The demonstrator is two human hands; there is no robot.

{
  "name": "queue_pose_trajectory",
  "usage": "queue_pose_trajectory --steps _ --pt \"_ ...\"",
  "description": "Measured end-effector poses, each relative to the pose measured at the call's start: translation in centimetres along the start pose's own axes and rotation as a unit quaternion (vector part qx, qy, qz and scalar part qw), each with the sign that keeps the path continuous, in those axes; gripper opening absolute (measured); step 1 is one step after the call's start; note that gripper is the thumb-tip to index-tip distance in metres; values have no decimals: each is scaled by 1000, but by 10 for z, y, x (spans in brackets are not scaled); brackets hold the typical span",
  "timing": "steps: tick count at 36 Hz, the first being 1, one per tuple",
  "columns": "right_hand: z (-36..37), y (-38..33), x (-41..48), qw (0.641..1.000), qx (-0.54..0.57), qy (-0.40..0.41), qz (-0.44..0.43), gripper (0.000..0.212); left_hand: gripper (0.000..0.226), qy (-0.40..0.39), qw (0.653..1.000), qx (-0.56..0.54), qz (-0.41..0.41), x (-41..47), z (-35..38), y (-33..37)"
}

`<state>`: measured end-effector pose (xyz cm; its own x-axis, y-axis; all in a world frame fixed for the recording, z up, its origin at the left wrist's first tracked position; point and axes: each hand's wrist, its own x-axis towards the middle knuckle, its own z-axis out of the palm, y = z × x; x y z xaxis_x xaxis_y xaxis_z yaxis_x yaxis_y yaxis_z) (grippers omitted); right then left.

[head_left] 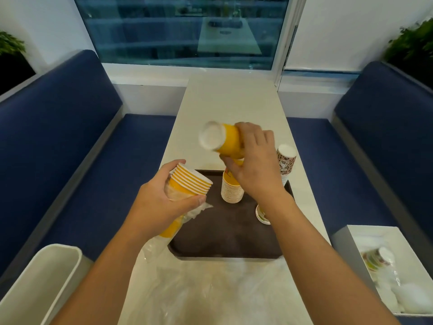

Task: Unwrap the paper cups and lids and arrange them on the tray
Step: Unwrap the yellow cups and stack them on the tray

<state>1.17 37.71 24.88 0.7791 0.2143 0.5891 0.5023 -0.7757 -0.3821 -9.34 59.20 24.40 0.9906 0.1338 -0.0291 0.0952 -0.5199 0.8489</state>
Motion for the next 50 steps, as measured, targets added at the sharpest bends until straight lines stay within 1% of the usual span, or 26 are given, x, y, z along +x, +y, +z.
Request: queue_pose_trajectory --steps 2,3,5,7,10,12,13,15,17,18,20,21,22,23,25,26,28,31,36,38,41,43,45,46,47,50 --pt "9 3 3 990 77 44 112 72 82 7 1000 3 -2 5 1 0" --pt "15 5 4 980 102 51 163 73 82 9 1000 5 -5 7 2 1" --pt "30 12 5 966 111 30 234 75 82 8 1000 7 -9 12 5 2" --pt "43 19 2 955 110 -12 275 75 84 3 1000 4 -13 16 8 1" --pt "61 31 -8 936 107 -86 324 65 90 -4 1000 -3 -23 21 13 -1" --pt "69 37 -14 921 105 -133 349 63 92 -8 1000 1 -24 23 16 -3" --pt "72 40 -15 914 105 -152 360 65 93 -9 1000 6 -26 24 18 -4" --pt "75 42 -19 906 98 -172 373 78 94 -10 999 12 -34 25 20 -4" --pt "70 36 -20 920 67 -153 354 91 94 -8 999 14 -35 26 20 -4" --pt "64 30 -21 935 45 -122 331 91 94 -7 999 14 -36 27 21 -4" --pt "52 14 -23 963 25 -43 266 78 94 -5 999 12 -39 27 21 -4" --pt "47 6 -24 971 42 -16 235 68 94 -3 999 14 -41 27 22 -4" --pt "41 -1 -24 975 77 -8 206 57 95 -2 999 17 -41 26 22 -3" --pt "35 -8 -26 975 127 -22 181 45 95 -2 999 20 -40 26 23 -3" --pt "22 -19 -29 962 222 -96 129 27 95 -7 999 20 -31 24 24 -2" --pt "18 -23 -30 954 252 -131 100 22 94 -11 999 17 -26 24 24 -1" --pt "10 -27 -33 945 277 -167 54 16 92 -15 1000 8 -17 22 24 2" --pt "2 -30 -33 925 321 -189 71 12 92 -12 1000 7 -6 16 21 7" --pt "-9 -33 -31 886 411 -169 129 13 96 -5 1000 9 5 5 15 11" --pt "-11 -37 -32 877 425 -163 150 13 95 -1 1000 11 11 1 13 14" --pt "-12 -41 -31 878 419 -135 187 13 92 6 1000 17 11 -3 12 15" --pt "-13 -40 -29 892 392 -107 197 15 92 11 1000 18 8 -5 11 13" --pt "-17 -40 -26 919 339 -95 177 15 87 14 1000 18 6 -8 11 12" --pt "-20 -39 -26 929 318 -101 161 14 83 13 1000 20 6 -9 11 11" --pt "-22 -38 -26 935 304 -116 139 19 80 12 1000 22 8 -9 11 11" --pt "-31 -35 -27 947 247 -203 30 54 75 11 1000 20 6 -9 11 11"
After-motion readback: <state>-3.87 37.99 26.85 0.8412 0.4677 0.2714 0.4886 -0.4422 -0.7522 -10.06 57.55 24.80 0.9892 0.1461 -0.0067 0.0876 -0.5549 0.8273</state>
